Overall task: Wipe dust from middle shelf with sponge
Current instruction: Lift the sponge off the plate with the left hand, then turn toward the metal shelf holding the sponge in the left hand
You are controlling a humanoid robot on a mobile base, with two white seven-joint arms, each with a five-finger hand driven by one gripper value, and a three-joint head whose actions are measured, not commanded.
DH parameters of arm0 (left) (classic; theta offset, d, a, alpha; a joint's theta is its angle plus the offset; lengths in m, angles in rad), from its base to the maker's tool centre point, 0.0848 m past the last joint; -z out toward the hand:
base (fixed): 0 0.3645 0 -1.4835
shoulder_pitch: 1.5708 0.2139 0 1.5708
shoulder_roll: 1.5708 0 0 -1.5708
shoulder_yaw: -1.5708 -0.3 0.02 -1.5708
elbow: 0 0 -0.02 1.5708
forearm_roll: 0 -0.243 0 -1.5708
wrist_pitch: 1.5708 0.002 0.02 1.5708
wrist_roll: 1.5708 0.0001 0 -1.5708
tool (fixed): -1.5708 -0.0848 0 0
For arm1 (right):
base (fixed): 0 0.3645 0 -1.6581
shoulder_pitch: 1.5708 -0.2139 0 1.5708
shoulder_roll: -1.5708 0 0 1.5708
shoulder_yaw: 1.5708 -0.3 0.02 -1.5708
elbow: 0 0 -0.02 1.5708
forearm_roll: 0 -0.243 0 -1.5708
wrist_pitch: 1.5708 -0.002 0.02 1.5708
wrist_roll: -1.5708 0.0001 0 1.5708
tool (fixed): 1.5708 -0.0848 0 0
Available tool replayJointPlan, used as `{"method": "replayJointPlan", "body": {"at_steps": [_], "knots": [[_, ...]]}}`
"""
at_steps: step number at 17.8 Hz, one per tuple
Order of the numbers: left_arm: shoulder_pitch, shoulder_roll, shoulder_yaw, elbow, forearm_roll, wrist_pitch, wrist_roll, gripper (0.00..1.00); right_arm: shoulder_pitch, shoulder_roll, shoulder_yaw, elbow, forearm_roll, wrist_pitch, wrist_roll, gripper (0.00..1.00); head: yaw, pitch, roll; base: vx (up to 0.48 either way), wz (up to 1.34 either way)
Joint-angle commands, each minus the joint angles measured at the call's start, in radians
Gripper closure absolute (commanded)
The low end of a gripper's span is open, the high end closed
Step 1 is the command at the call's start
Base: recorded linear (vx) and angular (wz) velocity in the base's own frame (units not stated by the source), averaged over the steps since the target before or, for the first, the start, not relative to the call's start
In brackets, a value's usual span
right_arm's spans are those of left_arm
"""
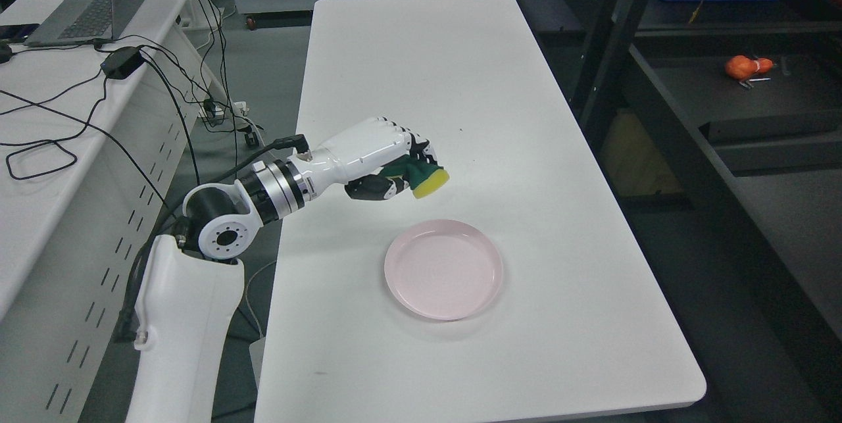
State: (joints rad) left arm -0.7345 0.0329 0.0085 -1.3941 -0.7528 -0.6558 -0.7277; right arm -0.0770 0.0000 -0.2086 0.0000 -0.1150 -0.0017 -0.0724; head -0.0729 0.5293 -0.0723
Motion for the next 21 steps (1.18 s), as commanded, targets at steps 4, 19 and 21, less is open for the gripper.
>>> {"method": "replayJointPlan", "body": {"at_steps": [4, 19, 21], "knots": [[-0.016, -0.015, 0.143, -0.052, 0.13, 0.012, 0.027, 1.0, -0.001, -0.017, 0.0, -0.017, 0.0, 0.074, 0.0, 0.0, 0.0, 0.0, 0.0, -0.104, -0.01], [-0.009, -0.015, 0.064, -0.051, 0.193, 0.007, 0.024, 1.0, 0.0, -0.017, 0.0, -0.017, 0.0, 0.072, 0.0, 0.0, 0.0, 0.0, 0.0, -0.259, -0.22], [-0.008, -0.015, 0.061, -0.051, 0.202, 0.008, 0.025, 1.0, 0.0, -0.017, 0.0, -0.017, 0.0, 0.072, 0.0, 0.0, 0.0, 0.0, 0.0, -0.374, -0.41]]}}
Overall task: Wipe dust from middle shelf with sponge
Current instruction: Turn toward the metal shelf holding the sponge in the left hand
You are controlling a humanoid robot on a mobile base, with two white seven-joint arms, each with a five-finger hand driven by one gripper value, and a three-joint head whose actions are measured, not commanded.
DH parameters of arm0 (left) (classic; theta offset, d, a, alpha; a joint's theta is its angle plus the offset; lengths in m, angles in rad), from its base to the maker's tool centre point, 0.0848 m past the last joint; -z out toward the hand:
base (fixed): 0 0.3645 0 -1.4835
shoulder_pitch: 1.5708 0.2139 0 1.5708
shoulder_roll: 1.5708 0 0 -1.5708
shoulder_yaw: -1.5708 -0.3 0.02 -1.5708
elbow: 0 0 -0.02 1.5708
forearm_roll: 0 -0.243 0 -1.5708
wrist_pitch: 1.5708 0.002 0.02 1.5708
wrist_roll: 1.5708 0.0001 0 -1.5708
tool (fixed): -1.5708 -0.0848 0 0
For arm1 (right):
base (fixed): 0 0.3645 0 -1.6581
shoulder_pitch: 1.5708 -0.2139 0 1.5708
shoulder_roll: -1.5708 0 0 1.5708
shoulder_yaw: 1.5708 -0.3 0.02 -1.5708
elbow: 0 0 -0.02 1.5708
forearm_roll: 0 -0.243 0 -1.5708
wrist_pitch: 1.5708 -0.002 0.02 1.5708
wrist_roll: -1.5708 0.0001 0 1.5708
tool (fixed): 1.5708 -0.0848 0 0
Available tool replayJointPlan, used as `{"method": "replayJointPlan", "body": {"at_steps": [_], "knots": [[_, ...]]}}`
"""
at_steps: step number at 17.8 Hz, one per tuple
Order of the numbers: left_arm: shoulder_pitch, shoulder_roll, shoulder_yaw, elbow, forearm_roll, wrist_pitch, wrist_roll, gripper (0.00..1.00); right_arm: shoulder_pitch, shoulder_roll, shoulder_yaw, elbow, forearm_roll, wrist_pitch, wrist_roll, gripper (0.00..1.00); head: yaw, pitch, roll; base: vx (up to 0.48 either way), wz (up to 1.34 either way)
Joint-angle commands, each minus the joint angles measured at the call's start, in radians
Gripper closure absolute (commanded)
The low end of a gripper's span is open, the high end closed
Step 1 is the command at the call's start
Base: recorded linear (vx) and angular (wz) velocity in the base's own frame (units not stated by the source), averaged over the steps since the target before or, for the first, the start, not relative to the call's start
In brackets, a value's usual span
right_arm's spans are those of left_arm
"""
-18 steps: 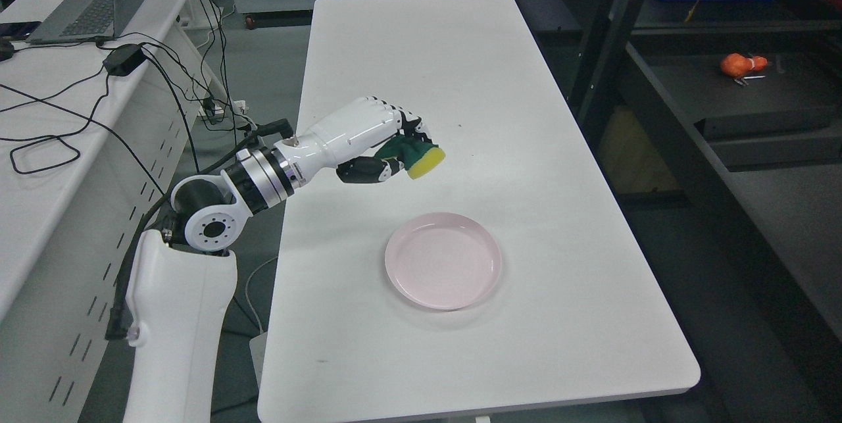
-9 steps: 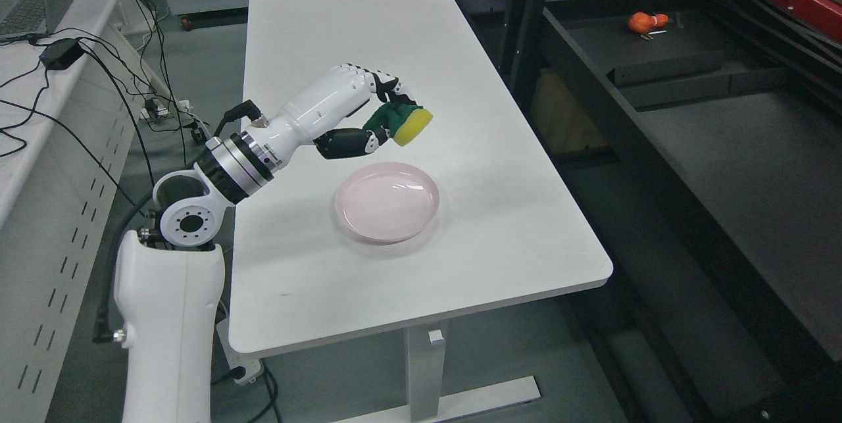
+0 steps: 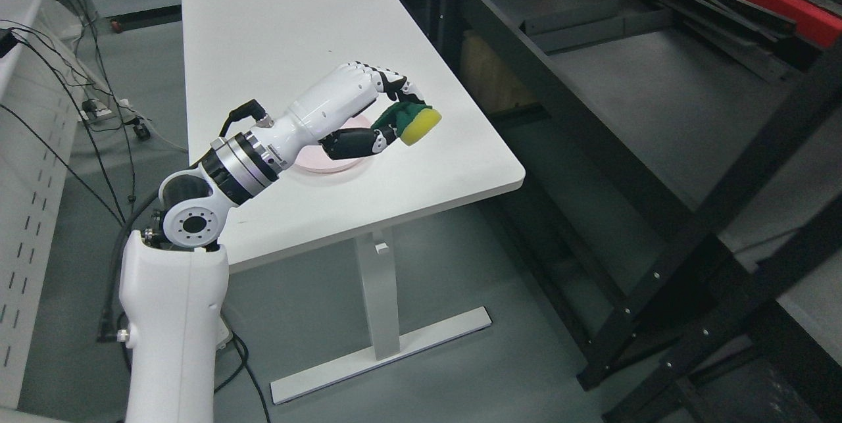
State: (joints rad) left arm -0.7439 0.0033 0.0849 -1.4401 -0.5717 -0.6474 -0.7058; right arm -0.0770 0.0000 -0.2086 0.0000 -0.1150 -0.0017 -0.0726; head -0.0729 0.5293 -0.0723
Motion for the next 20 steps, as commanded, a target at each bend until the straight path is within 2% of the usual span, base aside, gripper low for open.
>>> {"method": "replayJointPlan", "body": {"at_steps": [1, 7, 15, 20], "knots": [[0.001, 0.014, -0.016, -0.005, 0.023, 0.0, 0.003, 1.0, 0.0, -0.017, 0.0, -0.017, 0.0, 0.072, -0.001, 0.0, 0.0, 0.0, 0.0, -0.358, -0.46], [0.003, 0.014, -0.027, 0.001, 0.027, 0.003, 0.003, 1.0, 0.0, -0.017, 0.0, -0.017, 0.0, 0.072, 0.001, 0.0, 0.0, 0.0, 0.0, -0.352, -0.85], [-0.008, 0.014, -0.04, -0.002, 0.023, -0.003, -0.003, 1.0, 0.0, -0.017, 0.0, -0.017, 0.0, 0.072, -0.001, 0.0, 0.0, 0.0, 0.0, -0.18, -1.19], [-0.268, 0.014, -0.238, 0.001, 0.001, -0.005, -0.012, 1.0, 0.0, -0.017, 0.0, -0.017, 0.0, 0.072, 0.001, 0.0, 0.0, 0.0, 0.0, -0.013, -0.86]]}}
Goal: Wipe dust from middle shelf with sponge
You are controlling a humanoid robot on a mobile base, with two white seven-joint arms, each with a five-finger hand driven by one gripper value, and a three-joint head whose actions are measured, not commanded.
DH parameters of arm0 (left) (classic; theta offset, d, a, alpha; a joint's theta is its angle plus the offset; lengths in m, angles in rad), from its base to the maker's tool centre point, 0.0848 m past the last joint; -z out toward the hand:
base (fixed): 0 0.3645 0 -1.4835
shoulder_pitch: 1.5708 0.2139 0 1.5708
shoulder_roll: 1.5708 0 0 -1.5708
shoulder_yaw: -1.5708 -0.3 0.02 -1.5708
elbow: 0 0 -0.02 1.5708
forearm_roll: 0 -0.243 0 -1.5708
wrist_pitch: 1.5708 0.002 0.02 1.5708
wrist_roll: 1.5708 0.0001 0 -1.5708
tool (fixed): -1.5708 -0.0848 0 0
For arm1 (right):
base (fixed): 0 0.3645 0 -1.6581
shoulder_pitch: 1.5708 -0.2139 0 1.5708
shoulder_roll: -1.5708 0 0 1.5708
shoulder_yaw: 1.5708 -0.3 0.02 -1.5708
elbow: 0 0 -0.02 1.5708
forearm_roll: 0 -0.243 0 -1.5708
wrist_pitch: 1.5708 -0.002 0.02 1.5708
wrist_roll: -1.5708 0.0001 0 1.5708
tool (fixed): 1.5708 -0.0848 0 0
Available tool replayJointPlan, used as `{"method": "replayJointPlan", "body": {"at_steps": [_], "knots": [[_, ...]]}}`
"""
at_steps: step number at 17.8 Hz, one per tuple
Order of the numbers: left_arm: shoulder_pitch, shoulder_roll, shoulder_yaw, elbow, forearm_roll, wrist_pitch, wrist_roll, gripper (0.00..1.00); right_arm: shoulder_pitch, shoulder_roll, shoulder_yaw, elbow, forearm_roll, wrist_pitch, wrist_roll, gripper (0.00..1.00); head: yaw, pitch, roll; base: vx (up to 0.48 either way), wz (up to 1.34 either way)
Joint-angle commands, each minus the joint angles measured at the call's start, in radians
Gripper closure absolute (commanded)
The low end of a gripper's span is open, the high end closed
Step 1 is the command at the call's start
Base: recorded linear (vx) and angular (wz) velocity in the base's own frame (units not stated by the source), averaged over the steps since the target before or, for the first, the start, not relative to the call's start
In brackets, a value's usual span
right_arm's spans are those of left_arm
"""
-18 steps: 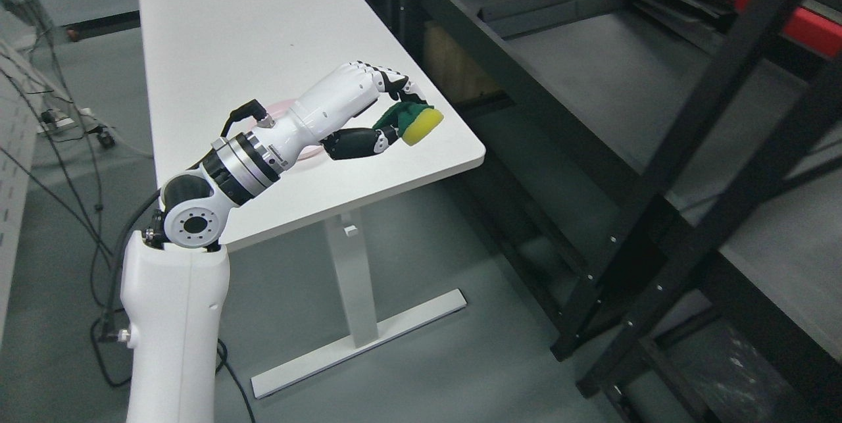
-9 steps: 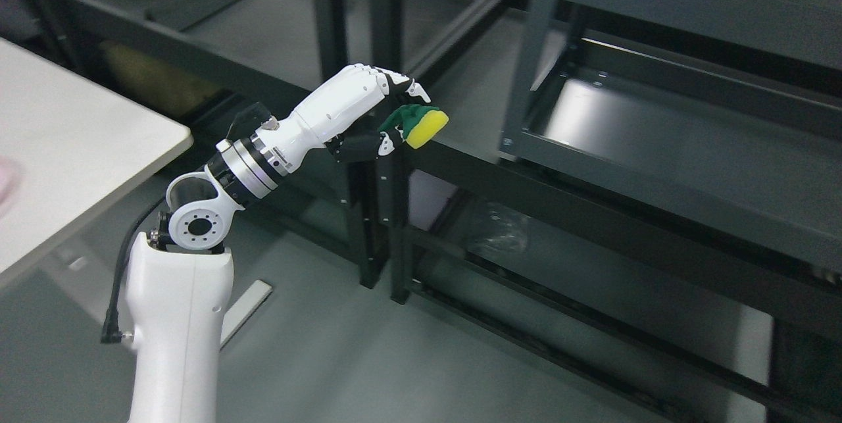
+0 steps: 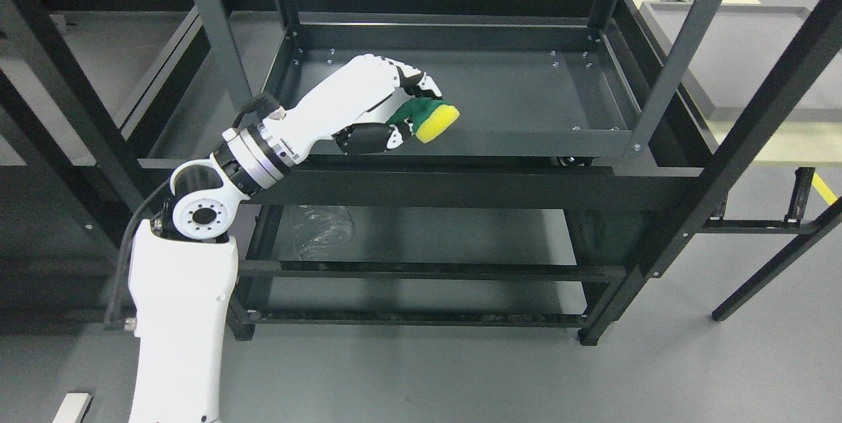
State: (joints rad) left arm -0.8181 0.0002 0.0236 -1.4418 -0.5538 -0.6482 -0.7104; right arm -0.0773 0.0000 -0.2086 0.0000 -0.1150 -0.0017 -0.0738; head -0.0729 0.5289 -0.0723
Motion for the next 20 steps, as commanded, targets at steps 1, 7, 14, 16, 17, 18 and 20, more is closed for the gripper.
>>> {"method": "replayJointPlan", "body": {"at_steps": [1, 7, 14, 16, 17, 18, 20], "knots": [[-0.266, 0.017, -0.212, 0.012, -0.031, -0.002, -0.014, 1.0, 0.001, -0.017, 0.0, -0.017, 0.0, 0.072, 0.002, 0.0, 0.0, 0.0, 0.0, 0.049, -0.21], [-0.53, 0.017, -0.571, 0.098, -0.041, 0.004, 0.012, 1.0, 0.001, -0.017, 0.0, -0.017, 0.0, 0.074, 0.002, 0.0, 0.0, 0.0, 0.0, 0.041, 0.05], [-0.599, 0.017, -0.65, 0.259, -0.227, 0.025, 0.103, 1.0, 0.001, -0.017, 0.0, -0.017, 0.0, 0.072, 0.002, 0.0, 0.0, 0.0, 0.0, 0.012, -0.01], [-0.604, 0.017, -0.593, 0.291, -0.287, 0.024, 0.117, 1.0, 0.001, -0.017, 0.0, -0.017, 0.0, 0.072, 0.002, 0.0, 0.0, 0.0, 0.0, 0.0, 0.0], [-0.604, 0.017, -0.57, 0.3, -0.3, 0.019, 0.117, 1.0, 0.001, -0.017, 0.0, -0.017, 0.0, 0.072, 0.002, 0.0, 0.0, 0.0, 0.0, 0.0, 0.0], [-0.599, 0.017, -0.547, 0.314, -0.311, 0.016, 0.117, 1.0, 0.001, -0.017, 0.0, -0.017, 0.0, 0.072, 0.002, 0.0, 0.0, 0.0, 0.0, 0.0, 0.0], [-0.592, 0.017, -0.51, 0.327, -0.325, 0.015, 0.117, 1.0, 0.001, -0.017, 0.0, -0.017, 0.0, 0.074, 0.002, 0.0, 0.0, 0.0, 0.0, 0.0, 0.0]]}}
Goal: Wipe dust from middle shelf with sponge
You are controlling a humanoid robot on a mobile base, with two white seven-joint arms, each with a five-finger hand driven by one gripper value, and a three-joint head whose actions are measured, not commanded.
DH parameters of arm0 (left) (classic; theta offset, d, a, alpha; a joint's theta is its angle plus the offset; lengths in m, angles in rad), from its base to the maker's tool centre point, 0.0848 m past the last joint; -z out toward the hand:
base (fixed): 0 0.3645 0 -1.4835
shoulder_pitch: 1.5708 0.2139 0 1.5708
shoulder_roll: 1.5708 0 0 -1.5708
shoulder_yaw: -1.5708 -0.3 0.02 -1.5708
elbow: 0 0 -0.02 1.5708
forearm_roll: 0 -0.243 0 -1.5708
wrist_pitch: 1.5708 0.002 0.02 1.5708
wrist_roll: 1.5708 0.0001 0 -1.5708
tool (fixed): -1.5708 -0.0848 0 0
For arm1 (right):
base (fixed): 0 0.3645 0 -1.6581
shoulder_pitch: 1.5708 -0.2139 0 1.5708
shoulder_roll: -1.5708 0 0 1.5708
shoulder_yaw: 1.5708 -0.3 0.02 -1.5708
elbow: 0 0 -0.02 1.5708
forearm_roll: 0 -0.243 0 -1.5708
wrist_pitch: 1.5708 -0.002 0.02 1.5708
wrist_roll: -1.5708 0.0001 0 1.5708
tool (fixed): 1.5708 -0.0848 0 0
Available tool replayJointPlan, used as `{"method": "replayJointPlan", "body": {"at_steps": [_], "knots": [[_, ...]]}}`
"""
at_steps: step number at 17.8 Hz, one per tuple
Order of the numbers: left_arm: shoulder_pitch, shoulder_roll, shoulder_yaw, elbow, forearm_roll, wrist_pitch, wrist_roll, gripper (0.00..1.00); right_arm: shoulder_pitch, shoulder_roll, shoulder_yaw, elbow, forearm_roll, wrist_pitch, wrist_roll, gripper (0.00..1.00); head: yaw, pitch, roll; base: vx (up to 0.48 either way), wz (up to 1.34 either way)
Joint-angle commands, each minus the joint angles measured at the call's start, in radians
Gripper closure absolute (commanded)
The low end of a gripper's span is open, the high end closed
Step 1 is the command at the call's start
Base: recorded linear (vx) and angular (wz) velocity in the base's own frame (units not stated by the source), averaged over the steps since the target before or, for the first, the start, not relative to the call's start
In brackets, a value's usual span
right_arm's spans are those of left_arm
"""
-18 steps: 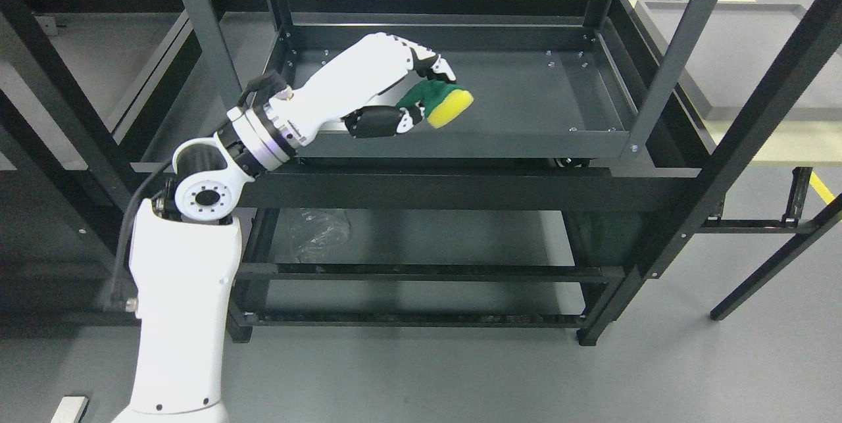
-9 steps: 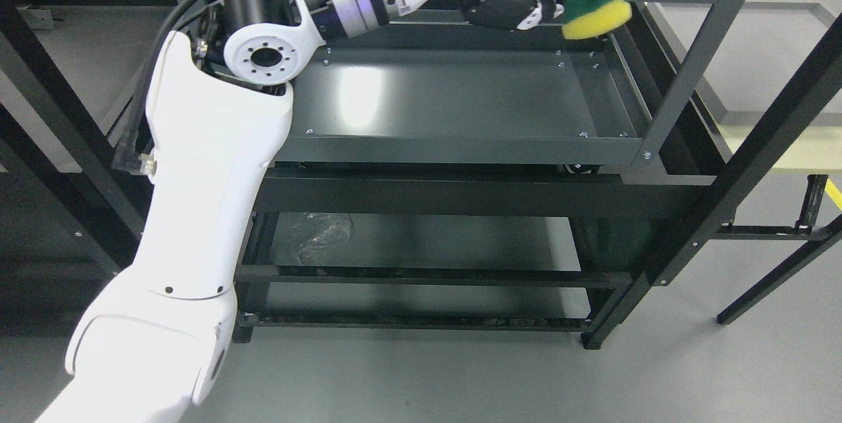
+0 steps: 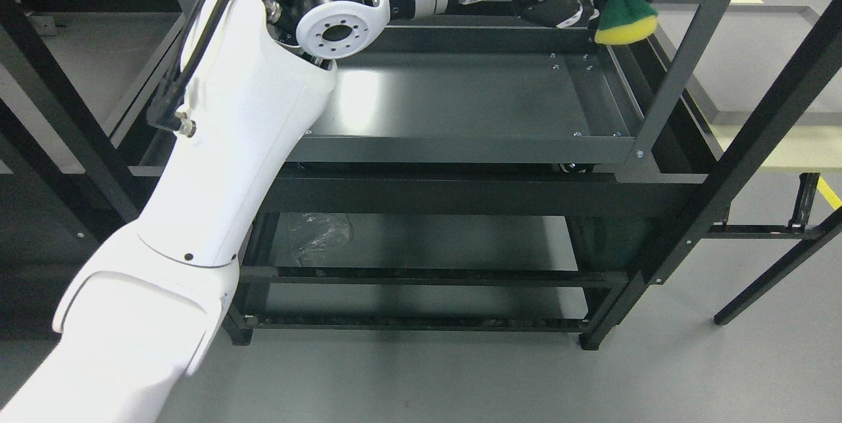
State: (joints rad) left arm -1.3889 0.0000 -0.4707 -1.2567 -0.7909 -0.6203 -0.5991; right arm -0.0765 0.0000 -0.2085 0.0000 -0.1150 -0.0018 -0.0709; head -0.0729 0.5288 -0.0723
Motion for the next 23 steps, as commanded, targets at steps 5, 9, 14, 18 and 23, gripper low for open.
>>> {"method": "replayJointPlan", "body": {"at_steps": [5, 9, 14, 18, 23], "knots": [[0.039, 0.017, 0.098, 0.14, -0.111, -0.024, 0.005, 1.0, 0.0, -0.017, 0.0, -0.017, 0.0, 0.072, -0.001, 0.0, 0.0, 0.0, 0.0, 0.0, 0.0], [0.056, 0.107, 0.216, 0.128, -0.108, -0.099, -0.002, 1.0, 0.0, -0.017, 0.0, -0.017, 0.0, 0.072, -0.001, 0.0, 0.0, 0.0, 0.0, 0.005, 0.0], [0.076, 0.251, 0.386, 0.085, -0.094, -0.165, -0.033, 1.0, 0.0, -0.017, 0.0, -0.017, 0.0, 0.072, -0.001, 0.0, 0.0, 0.0, 0.0, 0.001, 0.0], [0.113, 0.322, 0.523, 0.085, -0.068, -0.165, -0.088, 1.0, 0.0, -0.017, 0.0, -0.017, 0.0, 0.072, -0.001, 0.0, 0.0, 0.0, 0.0, 0.0, 0.0], [0.169, 0.471, 0.616, 0.085, 0.038, -0.165, -0.116, 1.0, 0.0, -0.017, 0.0, -0.017, 0.0, 0.072, -0.001, 0.0, 0.0, 0.0, 0.0, 0.02, -0.01]]}}
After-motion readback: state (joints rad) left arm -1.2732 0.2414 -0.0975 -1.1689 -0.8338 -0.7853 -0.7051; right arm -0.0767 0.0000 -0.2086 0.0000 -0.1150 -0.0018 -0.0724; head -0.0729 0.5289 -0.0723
